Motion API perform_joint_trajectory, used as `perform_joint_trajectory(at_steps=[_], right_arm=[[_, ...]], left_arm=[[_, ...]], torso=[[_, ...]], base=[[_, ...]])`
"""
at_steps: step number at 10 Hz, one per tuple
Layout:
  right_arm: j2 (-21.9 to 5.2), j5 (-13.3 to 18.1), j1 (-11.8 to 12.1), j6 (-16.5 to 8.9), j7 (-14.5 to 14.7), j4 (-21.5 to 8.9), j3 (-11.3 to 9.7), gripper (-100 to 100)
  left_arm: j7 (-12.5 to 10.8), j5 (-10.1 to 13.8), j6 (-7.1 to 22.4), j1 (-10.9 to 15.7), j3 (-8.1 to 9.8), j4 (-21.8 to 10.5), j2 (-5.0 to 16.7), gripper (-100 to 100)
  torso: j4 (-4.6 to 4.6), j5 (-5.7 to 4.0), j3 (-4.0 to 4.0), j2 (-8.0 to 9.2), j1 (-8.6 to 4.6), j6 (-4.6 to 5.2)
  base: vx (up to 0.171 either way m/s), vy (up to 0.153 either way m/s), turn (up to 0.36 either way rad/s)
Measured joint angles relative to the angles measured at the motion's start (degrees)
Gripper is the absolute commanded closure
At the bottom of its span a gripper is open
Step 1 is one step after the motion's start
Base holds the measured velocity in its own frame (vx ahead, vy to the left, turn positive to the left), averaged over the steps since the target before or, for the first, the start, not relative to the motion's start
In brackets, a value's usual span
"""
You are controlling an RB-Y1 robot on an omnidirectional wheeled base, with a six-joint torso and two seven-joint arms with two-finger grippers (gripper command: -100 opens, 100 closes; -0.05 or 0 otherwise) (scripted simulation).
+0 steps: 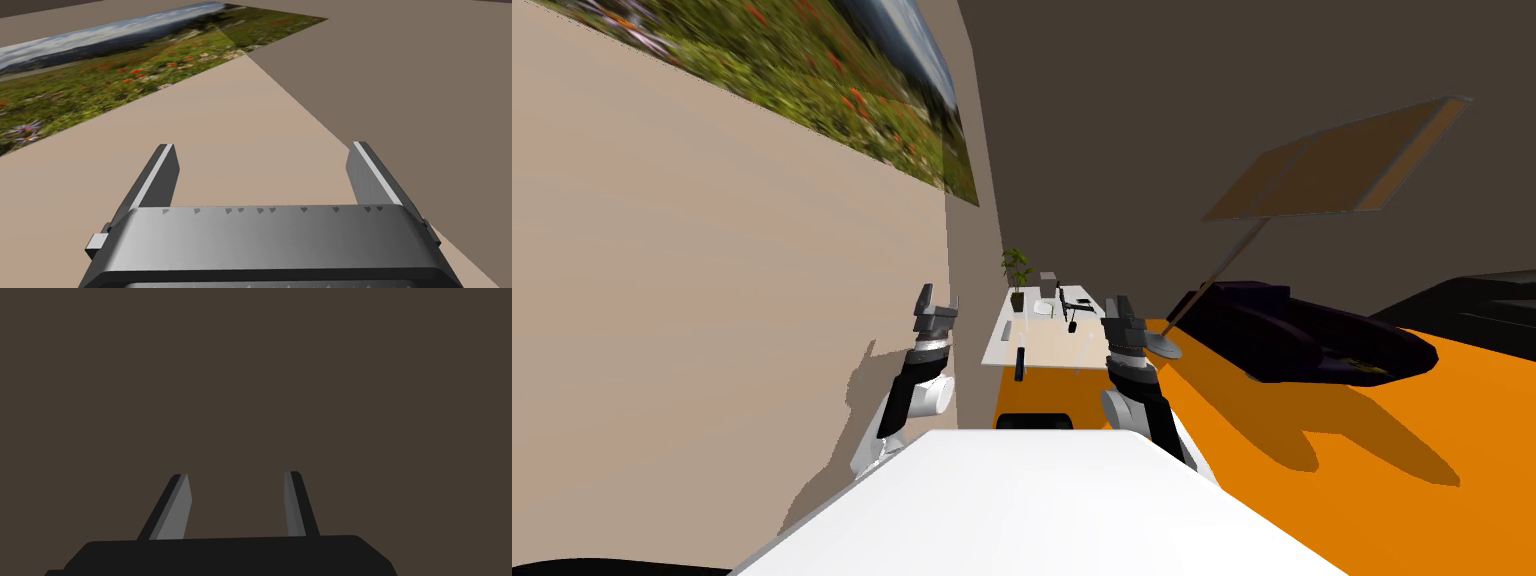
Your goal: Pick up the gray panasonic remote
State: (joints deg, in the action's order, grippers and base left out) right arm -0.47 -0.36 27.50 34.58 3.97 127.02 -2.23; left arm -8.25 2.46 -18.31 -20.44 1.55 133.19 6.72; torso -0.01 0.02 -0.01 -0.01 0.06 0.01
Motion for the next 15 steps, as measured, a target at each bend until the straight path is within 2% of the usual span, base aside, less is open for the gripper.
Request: perform_joint_trajectory(at_steps=[3,6,8,12,15], right_arm=[[0.0,0.0,0.0,0.0,0.0,0.0,0.0,0],[0.0,0.0,0.0,0.0,0.0,0.0,0.0,0],[0.0,0.0,0.0,0.0,0.0,0.0,0.0,0],[0.0,0.0,0.0,0.0,0.0,0.0,0.0,0],[0.0,0.0,0.0,0.0,0.0,0.0,0.0,0]], left_arm=[[-2.07,-0.1,3.64,3.95,1.3,-2.74,1.73,-100],[-3.6,-0.36,7.87,6.37,1.68,-3.83,2.09,-100],[-5.95,-0.23,10.61,9.14,2.6,-6.95,2.68,-100],[-8.61,-0.18,16.08,12.44,3.4,-9.34,2.86,-100],[-11.6,-0.18,20.52,16.0,4.14,-13.11,2.76,-100]], torso=[[0.0,-0.02,-0.01,-0.01,-0.07,0.0],[0.0,-0.02,0.0,0.0,-0.1,-0.01],[0.0,-0.03,0.0,0.0,-0.15,0.0],[0.0,-0.04,0.0,-0.01,-0.15,-0.02],[0.0,-0.04,-0.01,-0.02,-0.17,0.0]], base=[[-0.001,-0.006,-0.022],[-0.002,-0.013,-0.039],[-0.006,-0.028,-0.054],[0.0,-0.024,-0.039],[0.001,-0.025,-0.037]])
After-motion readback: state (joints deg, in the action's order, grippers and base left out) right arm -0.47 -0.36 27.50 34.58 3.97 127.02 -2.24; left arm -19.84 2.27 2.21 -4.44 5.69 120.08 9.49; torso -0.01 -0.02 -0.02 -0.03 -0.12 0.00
